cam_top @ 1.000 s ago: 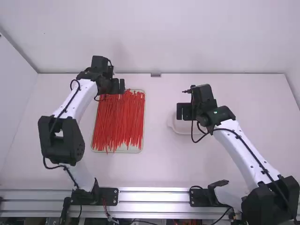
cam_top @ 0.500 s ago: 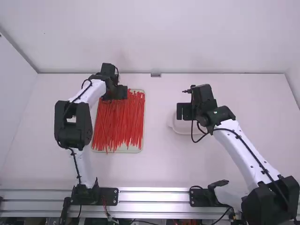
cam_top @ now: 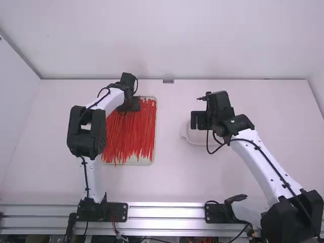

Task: Fasten the cable tie

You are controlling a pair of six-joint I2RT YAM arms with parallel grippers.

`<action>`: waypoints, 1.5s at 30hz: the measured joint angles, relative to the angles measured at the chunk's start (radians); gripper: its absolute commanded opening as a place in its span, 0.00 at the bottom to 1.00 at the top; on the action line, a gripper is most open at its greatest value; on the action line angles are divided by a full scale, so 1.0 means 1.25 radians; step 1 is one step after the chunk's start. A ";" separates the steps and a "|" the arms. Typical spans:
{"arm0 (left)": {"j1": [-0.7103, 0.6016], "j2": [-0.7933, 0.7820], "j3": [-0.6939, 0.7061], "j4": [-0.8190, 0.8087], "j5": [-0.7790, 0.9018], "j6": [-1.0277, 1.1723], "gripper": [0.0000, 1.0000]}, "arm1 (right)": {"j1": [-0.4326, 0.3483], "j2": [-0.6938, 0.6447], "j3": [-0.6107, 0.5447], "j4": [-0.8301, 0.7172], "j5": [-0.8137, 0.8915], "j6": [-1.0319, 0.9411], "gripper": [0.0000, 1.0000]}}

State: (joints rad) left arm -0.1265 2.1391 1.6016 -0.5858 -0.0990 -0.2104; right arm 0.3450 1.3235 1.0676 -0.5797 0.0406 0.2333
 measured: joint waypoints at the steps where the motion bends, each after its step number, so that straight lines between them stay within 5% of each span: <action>1: 0.000 0.000 0.000 0.001 -0.004 -0.003 0.56 | 0.000 0.000 0.000 0.000 0.000 -0.001 0.98; 6: 0.000 0.000 0.000 0.026 -0.024 -0.003 0.38 | 0.000 0.000 0.000 -0.001 0.000 0.002 0.98; 25: 0.004 0.000 -0.132 0.155 -0.021 -0.005 0.27 | 0.000 0.000 0.000 -0.002 0.000 0.002 0.99; 45: 0.005 -0.001 -0.149 0.178 -0.042 -0.029 0.03 | 0.000 0.000 0.000 0.000 0.001 0.003 0.98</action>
State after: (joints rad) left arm -0.1196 2.1380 1.4155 -0.3630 -0.1513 -0.2470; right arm 0.3447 1.3239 1.0676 -0.5797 0.0414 0.2367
